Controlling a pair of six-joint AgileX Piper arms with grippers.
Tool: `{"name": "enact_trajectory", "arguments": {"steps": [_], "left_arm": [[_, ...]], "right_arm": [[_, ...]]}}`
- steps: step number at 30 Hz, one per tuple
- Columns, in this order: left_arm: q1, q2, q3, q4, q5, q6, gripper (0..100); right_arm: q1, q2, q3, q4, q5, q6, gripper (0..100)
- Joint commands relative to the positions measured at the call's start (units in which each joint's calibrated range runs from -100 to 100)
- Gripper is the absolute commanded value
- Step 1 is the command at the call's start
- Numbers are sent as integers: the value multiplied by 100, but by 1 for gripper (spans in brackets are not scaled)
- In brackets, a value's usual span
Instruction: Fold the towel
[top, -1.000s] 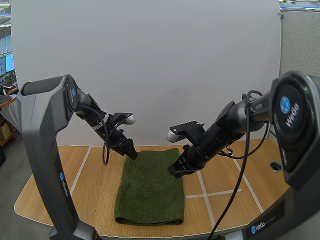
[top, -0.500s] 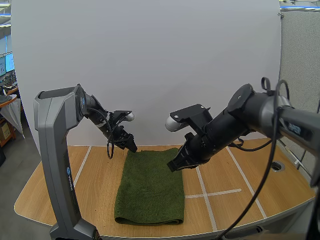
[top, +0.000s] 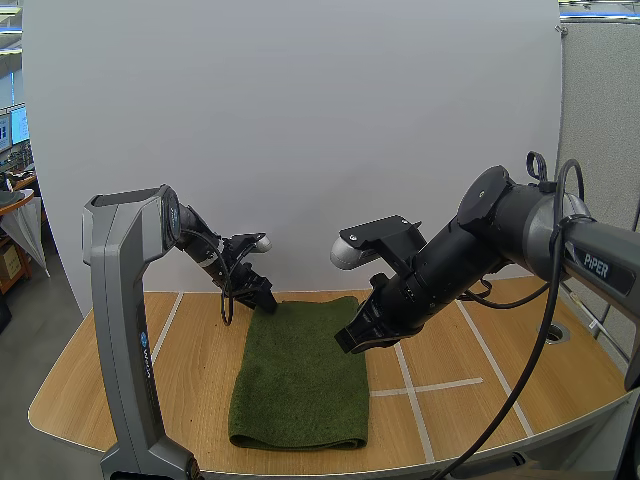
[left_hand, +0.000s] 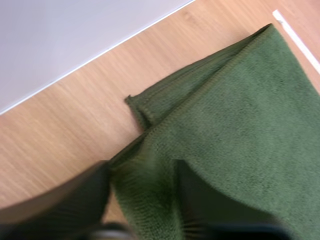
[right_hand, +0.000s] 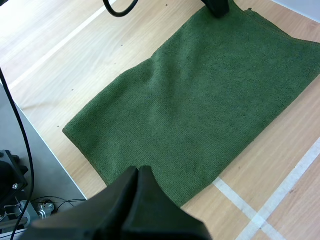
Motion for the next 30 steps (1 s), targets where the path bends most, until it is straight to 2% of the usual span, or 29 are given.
{"name": "enact_trajectory", "arguments": {"steps": [1,3,11,15,17,25,28,30], "left_arm": [[0,-32,-51,-215,195,44,19],[0,-32,-51,-301,410,24,0],[-10,-260,-51,-1201,600,-141,0],[-64,-588,-51,-1236,600,-422,0],[-139,-789,-51,-1236,600,-466,0],[-678,-1131,-51,-1008,600,-637,0],[-733,-1131,-38,-713,600,-637,0],[-703,-1108,-38,-647,600,-637,0]], "right_arm": [[1,-75,-22,-15,136,5,0],[1,-75,-22,-15,136,5,0],[1,-75,-22,-318,30,-5,0],[1,-75,-22,-318,30,-5,0],[1,-75,-22,-318,30,-5,0],[1,-88,-22,-318,46,-15,0],[1,-182,-22,-318,65,-15,0],[1,-247,-22,-326,98,-15,0]]}}
